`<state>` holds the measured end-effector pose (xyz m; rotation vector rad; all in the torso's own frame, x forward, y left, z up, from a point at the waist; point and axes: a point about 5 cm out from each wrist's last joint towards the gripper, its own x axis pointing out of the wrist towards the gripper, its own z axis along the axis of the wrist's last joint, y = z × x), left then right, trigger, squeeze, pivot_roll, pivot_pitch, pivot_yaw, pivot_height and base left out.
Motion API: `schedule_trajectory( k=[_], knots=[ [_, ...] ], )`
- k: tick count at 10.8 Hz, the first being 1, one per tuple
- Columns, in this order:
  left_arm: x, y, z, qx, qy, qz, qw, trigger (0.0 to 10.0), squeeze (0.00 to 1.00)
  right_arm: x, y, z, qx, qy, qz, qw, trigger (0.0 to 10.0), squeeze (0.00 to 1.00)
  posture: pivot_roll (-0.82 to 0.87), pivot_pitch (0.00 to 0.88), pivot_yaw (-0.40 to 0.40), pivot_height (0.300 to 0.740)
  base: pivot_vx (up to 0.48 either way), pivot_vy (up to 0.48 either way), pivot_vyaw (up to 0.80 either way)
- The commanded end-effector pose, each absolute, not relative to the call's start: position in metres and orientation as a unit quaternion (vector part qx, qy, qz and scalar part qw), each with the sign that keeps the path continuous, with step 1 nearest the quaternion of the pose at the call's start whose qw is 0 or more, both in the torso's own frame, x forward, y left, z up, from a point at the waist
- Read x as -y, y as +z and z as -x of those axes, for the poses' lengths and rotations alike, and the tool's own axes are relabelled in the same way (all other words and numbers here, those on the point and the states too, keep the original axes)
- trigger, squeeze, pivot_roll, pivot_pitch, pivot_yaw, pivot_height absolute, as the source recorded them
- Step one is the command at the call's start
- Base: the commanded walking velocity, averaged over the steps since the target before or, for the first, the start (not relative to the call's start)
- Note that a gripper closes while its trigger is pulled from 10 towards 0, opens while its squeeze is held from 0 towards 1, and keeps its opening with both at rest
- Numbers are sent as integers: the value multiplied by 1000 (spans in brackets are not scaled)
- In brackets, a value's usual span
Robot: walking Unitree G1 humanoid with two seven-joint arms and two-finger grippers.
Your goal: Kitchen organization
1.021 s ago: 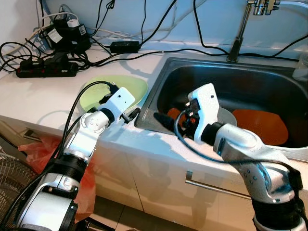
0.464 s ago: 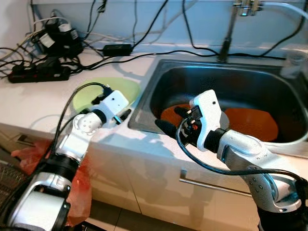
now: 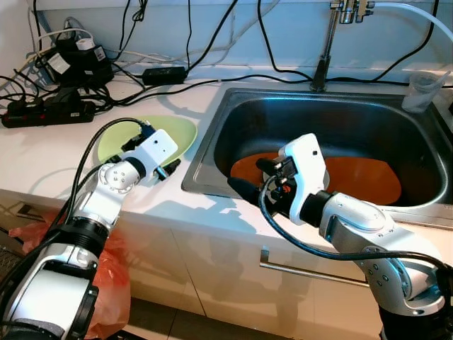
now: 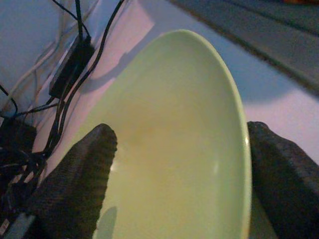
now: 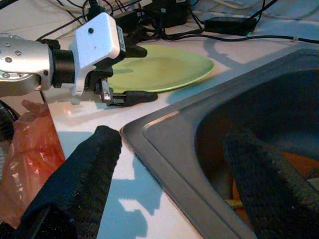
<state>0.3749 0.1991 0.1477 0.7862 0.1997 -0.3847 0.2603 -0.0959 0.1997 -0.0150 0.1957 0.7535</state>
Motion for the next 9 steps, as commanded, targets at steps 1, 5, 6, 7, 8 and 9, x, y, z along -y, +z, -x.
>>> schedule_trajectory(
  k=[1,5,6,7,8,9],
  knots=[
    [-219,124,-366,-165,-173,-384,892,0,0,95,204,-258,-87,370,7,925,10000,0,-88,0,107,740,0,0,0],
    [-217,125,-368,-160,-175,-374,896,0,0,95,205,-259,-86,367,10,926,10000,0,-93,0,110,740,0,0,0],
    [-216,124,-369,-160,-177,-373,897,0,0,95,205,-259,-86,366,9,927,10000,0,-92,0,110,740,0,0,0],
    [-216,124,-369,-159,-178,-371,897,0,0,95,205,-259,-86,366,9,927,10000,0,-92,0,111,740,0,0,0],
    [-216,124,-368,-159,-179,-368,898,0,0,95,205,-259,-85,365,8,927,10000,0,-92,0,111,740,0,0,0],
    [-215,124,-368,-157,-180,-367,899,0,0,96,205,-259,-85,365,8,927,10000,0,-91,0,111,740,0,0,0]
  ],
)
